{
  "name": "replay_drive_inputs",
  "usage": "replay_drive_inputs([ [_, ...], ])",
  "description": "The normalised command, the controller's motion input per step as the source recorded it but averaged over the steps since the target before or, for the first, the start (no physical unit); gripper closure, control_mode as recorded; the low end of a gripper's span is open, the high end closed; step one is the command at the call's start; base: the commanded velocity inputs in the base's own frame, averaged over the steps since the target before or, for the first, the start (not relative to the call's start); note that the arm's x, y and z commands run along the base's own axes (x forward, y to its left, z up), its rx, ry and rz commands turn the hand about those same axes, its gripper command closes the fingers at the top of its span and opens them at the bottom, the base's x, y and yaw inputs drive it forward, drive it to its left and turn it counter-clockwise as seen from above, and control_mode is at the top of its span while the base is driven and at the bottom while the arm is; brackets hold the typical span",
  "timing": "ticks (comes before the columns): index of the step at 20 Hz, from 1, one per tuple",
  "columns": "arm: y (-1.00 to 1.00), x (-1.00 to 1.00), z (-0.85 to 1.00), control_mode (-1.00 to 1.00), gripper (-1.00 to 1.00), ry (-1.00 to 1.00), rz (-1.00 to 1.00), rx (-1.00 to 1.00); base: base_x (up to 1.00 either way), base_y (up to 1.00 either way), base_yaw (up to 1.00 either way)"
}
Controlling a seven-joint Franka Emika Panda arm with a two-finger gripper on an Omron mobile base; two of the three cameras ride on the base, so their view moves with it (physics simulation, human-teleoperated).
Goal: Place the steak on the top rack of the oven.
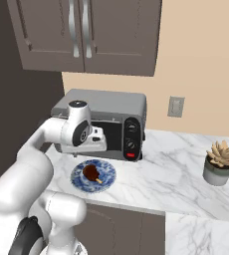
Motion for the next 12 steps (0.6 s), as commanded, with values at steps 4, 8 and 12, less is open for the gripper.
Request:
replay_drive_inputs([
  [4,-0.21,0.0,-0.49,-1.0,-1.0,-0.02,0.04,-0.07,0.0,0.0,0.0],
  [8,-0.18,0.01,-0.39,-1.0,-1.0,0.0,0.05,0.0,0.0,0.0,0.0],
  [12,0.0,0.0,-0.2,-1.0,-1.0,0.0,0.05,0.0,0.0,0.0,0.0],
])
